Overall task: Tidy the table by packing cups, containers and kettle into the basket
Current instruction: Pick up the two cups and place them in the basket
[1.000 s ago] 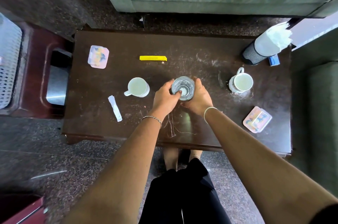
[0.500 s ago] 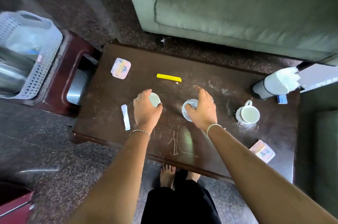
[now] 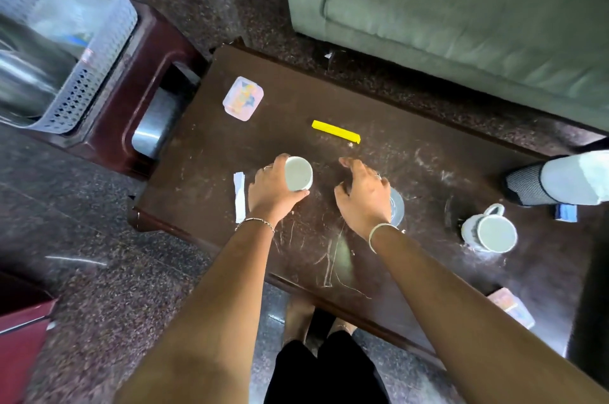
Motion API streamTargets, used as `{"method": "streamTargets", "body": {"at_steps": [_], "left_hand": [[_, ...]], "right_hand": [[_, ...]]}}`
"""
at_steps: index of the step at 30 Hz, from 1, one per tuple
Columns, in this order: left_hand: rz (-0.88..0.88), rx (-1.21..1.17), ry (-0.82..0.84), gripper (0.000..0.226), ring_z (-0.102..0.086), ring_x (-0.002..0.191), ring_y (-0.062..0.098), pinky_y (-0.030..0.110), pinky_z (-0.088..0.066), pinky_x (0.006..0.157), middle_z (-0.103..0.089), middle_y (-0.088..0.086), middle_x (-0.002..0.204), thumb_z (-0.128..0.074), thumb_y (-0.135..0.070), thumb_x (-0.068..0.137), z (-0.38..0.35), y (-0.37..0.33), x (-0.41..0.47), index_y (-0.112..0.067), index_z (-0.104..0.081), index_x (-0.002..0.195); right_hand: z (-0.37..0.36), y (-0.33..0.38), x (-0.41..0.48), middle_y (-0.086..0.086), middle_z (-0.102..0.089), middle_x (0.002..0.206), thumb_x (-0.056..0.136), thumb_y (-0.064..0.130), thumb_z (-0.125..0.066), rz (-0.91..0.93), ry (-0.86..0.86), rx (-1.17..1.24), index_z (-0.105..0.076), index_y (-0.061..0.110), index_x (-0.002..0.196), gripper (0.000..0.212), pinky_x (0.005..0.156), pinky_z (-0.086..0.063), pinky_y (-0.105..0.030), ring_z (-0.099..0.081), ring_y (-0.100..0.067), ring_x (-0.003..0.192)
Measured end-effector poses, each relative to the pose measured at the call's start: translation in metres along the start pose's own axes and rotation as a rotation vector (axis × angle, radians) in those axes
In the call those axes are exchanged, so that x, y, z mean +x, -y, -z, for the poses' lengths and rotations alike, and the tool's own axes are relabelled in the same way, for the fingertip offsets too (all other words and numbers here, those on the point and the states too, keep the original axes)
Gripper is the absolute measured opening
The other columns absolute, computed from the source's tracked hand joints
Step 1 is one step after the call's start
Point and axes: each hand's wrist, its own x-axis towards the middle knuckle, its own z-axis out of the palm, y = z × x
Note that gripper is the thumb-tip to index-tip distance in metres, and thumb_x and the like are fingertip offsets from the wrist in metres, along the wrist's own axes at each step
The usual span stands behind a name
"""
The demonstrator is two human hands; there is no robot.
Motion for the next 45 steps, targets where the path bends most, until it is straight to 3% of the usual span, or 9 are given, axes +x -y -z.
{"method": "streamTargets", "body": {"at_steps": [9,13,18,23,27,31,35,40,45], "left_hand": [[-0.070,-0.213,-0.191,0.072,-0.058,0.107,0.027,0.040,-0.052,0.083,-0.066,0.000,0.113,-0.081,-0.047,0.064,0.033,-0.047,-0.009,-0.027,-0.051,0.127],[-0.214,-0.297,-0.194,0.068,-0.058,0.102,0.022,0.035,-0.052,0.079,-0.066,-0.005,0.109,-0.083,-0.046,0.062,0.044,-0.099,-0.014,-0.027,-0.053,0.120],[-0.333,-0.360,-0.143,0.063,-0.053,0.091,0.006,0.028,-0.050,0.073,-0.057,-0.023,0.095,-0.079,-0.050,0.057,0.025,-0.157,-0.038,-0.040,-0.050,0.112],[-0.415,-0.400,-0.057,0.061,-0.059,0.093,0.009,0.035,-0.055,0.079,-0.059,-0.027,0.091,-0.080,-0.047,0.056,-0.013,-0.193,-0.060,-0.045,-0.051,0.110],[-0.436,-0.370,-0.041,0.061,-0.060,0.095,0.010,0.033,-0.054,0.082,-0.059,-0.024,0.092,-0.084,-0.043,0.057,-0.036,-0.203,-0.066,-0.040,-0.056,0.111],[-0.448,-0.328,-0.063,0.061,-0.061,0.098,0.014,0.035,-0.054,0.081,-0.060,-0.022,0.097,-0.083,-0.043,0.058,-0.049,-0.205,-0.069,-0.037,-0.057,0.112],[-0.451,-0.335,-0.082,0.063,-0.061,0.100,0.016,0.039,-0.054,0.083,-0.064,-0.015,0.105,-0.085,-0.039,0.059,-0.055,-0.203,-0.074,-0.029,-0.059,0.116],[-0.424,-0.359,-0.104,0.067,-0.061,0.101,0.014,0.037,-0.055,0.084,-0.061,-0.020,0.103,-0.085,-0.042,0.057,-0.053,-0.196,-0.076,-0.033,-0.058,0.117],[-0.399,-0.382,-0.124,0.066,-0.060,0.101,0.013,0.038,-0.056,0.080,-0.057,-0.023,0.099,-0.082,-0.047,0.055,-0.038,-0.185,-0.079,-0.038,-0.056,0.115]], "right_hand": [[0.047,-0.009,0.001,-0.003,-0.065,0.114,0.086,0.019,-0.053,-0.080,-0.136,0.052,-0.053,0.020,0.126,0.040,0.108,-0.028,-0.039,-0.054,-0.026,0.115],[0.080,-0.026,-0.005,-0.002,-0.062,0.122,0.084,0.018,-0.056,-0.151,-0.192,0.075,-0.054,0.019,0.126,0.042,0.105,-0.031,-0.039,-0.052,-0.025,0.119],[0.103,-0.084,-0.036,-0.006,-0.063,0.114,0.079,0.022,-0.062,-0.298,-0.381,-0.022,-0.059,0.015,0.112,0.033,0.097,-0.031,-0.040,-0.050,-0.030,0.113],[0.098,-0.158,-0.066,-0.007,-0.033,0.148,0.070,0.039,-0.075,-0.617,-0.495,-0.006,-0.037,0.018,0.138,0.081,0.105,-0.029,-0.051,-0.028,-0.032,0.136],[0.088,-0.199,-0.073,-0.008,-0.024,0.153,0.057,0.047,-0.085,-0.691,-0.352,0.161,-0.022,0.018,0.146,0.113,0.112,-0.027,-0.047,-0.027,-0.032,0.139],[0.079,-0.220,-0.071,-0.005,-0.049,0.134,0.050,0.040,-0.090,-0.674,-0.278,0.428,-0.040,0.019,0.134,0.100,0.102,-0.044,-0.043,-0.050,-0.027,0.122],[0.071,-0.230,-0.070,0.003,-0.058,0.122,0.053,0.028,-0.092,-0.622,-0.335,0.476,-0.045,0.023,0.127,0.088,0.094,-0.046,-0.033,-0.055,-0.021,0.112],[0.064,-0.236,-0.066,0.004,-0.064,0.115,0.055,0.032,-0.090,-0.699,-0.349,0.480,-0.047,0.026,0.129,0.086,0.093,-0.047,-0.031,-0.059,-0.021,0.108],[0.068,-0.224,-0.068,0.011,-0.066,0.100,0.057,0.044,-0.086,-0.695,-0.432,0.553,-0.054,0.032,0.115,0.067,0.085,-0.049,-0.028,-0.063,-0.018,0.098]]}}
